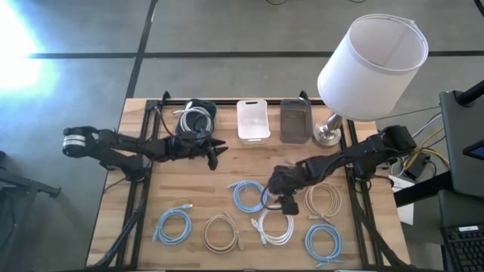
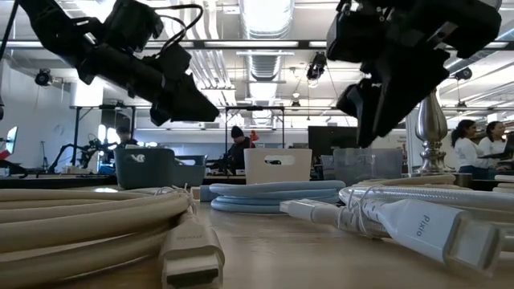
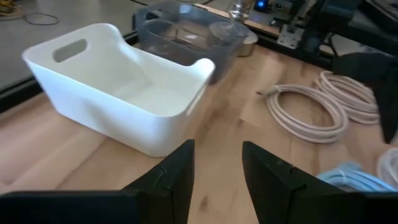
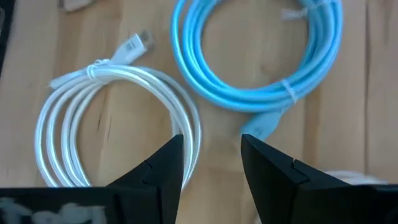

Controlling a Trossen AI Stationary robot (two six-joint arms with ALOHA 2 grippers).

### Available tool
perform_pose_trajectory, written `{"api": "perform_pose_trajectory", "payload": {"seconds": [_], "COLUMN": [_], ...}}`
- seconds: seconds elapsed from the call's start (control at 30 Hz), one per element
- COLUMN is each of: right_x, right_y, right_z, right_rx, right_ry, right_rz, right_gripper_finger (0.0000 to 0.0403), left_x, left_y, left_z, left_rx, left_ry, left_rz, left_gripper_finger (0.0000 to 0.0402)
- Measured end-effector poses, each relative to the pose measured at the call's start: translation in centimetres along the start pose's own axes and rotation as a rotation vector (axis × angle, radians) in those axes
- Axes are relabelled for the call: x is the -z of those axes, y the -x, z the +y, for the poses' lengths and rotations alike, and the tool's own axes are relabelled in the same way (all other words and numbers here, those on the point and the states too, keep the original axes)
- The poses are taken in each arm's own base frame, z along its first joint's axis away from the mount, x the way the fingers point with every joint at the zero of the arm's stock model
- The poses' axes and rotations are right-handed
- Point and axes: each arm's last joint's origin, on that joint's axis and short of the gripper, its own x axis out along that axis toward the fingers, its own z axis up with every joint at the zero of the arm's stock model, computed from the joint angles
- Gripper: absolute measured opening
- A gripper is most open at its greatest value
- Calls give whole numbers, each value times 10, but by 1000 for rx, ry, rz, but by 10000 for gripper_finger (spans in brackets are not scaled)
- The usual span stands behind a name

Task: Sort HDMI cables
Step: Put the white HDMI cable into the blue bin

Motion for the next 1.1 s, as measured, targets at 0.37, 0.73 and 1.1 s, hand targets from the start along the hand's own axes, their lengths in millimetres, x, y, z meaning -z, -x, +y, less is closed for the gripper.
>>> {"api": "perform_pose_trajectory", "payload": {"seconds": [0.37,0.73,1.1], "right_x": [15,23,20], "right_y": [-33,-53,-48], "right_z": [13,15,16], "right_rx": [12,26,20], "right_ry": [-87,-75,-79], "right_rz": [132,190,182], "right_gripper_finger": [139,127,33], "left_x": [5,16,22], "left_y": [4,14,23], "left_z": [-20,-53,-71], "left_rx": [89,234,310], "left_ry": [-2,-30,3], "left_rz": [18,51,71], "left_gripper_finger": [138,138,138]}}
